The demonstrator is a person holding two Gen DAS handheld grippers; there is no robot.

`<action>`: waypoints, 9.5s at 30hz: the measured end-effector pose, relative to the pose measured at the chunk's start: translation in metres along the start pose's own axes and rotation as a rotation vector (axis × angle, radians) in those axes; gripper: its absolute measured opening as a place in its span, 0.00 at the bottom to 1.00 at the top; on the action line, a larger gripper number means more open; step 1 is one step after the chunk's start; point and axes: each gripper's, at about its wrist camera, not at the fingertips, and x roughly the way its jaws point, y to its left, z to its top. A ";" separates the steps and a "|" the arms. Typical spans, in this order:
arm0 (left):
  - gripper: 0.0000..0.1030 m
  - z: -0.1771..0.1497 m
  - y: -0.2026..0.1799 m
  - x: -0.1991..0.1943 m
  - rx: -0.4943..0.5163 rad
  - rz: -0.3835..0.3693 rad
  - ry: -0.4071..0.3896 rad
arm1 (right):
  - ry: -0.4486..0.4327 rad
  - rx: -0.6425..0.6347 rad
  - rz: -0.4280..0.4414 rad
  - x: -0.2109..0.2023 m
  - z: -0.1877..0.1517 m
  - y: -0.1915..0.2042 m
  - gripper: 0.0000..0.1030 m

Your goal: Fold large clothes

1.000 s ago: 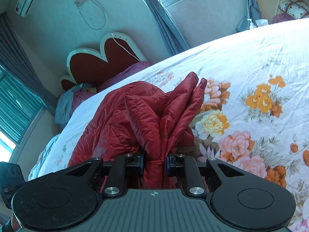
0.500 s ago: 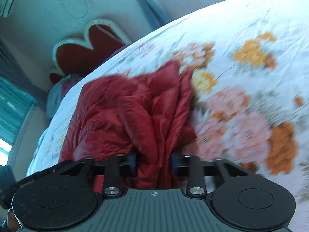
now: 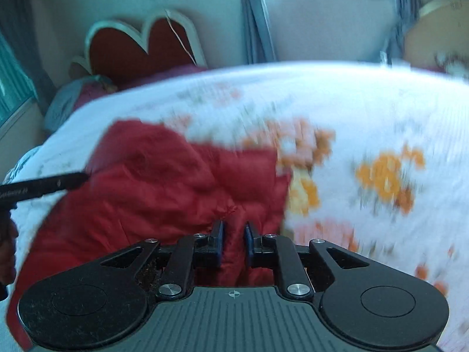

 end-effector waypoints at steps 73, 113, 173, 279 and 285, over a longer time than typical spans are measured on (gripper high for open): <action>0.28 -0.084 -0.088 -0.126 0.083 0.093 -0.066 | -0.197 -0.082 0.055 -0.126 -0.067 0.052 0.09; 0.31 -0.089 -0.077 -0.101 0.180 0.192 0.030 | -0.037 -0.057 0.132 -0.082 -0.071 0.062 0.09; 0.34 -0.086 -0.090 -0.117 0.203 0.112 -0.012 | -0.040 -0.278 -0.032 -0.075 -0.065 0.115 0.24; 1.00 -0.176 -0.228 -0.309 0.193 0.263 -0.203 | -0.265 -0.080 -0.287 -0.322 -0.220 0.138 0.99; 1.00 -0.176 -0.226 -0.308 0.192 0.263 -0.201 | -0.260 -0.080 -0.286 -0.320 -0.221 0.134 0.99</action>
